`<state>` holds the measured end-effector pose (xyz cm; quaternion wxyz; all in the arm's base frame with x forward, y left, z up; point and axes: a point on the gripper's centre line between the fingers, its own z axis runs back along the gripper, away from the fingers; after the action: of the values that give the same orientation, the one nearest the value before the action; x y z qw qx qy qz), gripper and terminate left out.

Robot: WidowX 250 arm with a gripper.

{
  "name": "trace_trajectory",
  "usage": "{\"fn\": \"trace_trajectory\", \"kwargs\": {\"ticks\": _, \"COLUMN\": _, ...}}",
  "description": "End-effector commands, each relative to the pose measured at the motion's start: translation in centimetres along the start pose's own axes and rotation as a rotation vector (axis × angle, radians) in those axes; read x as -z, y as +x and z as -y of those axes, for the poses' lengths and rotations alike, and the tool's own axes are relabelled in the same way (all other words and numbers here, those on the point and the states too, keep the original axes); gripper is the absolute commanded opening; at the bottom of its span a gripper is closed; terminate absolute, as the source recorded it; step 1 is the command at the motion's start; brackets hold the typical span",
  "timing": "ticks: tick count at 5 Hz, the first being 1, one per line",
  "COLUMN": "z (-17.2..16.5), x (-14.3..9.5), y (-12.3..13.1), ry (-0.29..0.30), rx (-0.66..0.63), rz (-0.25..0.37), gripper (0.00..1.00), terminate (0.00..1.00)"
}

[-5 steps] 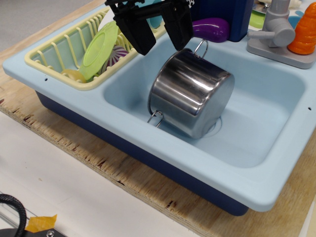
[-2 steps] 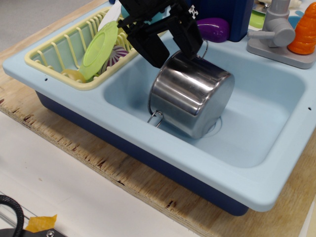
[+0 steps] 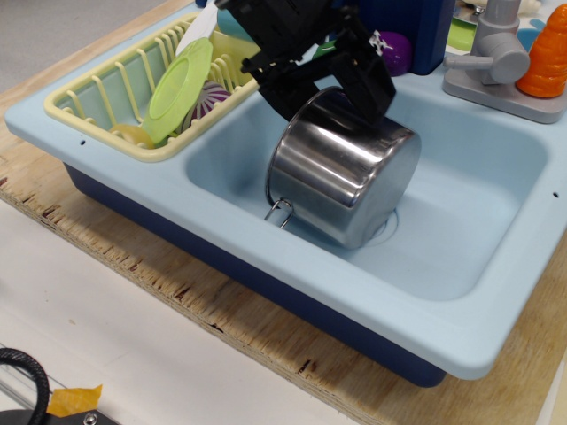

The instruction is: Flip pot upright which is in sink

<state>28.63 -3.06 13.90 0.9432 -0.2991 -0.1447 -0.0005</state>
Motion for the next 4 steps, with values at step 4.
{"fn": "trace_trajectory", "kwargs": {"ticks": 4, "z": 3.3, "x": 2.1, "y": 1.2, "ry": 0.273, "rx": 0.243, "rz": -0.051, "gripper": 0.00, "terminate": 0.00}}
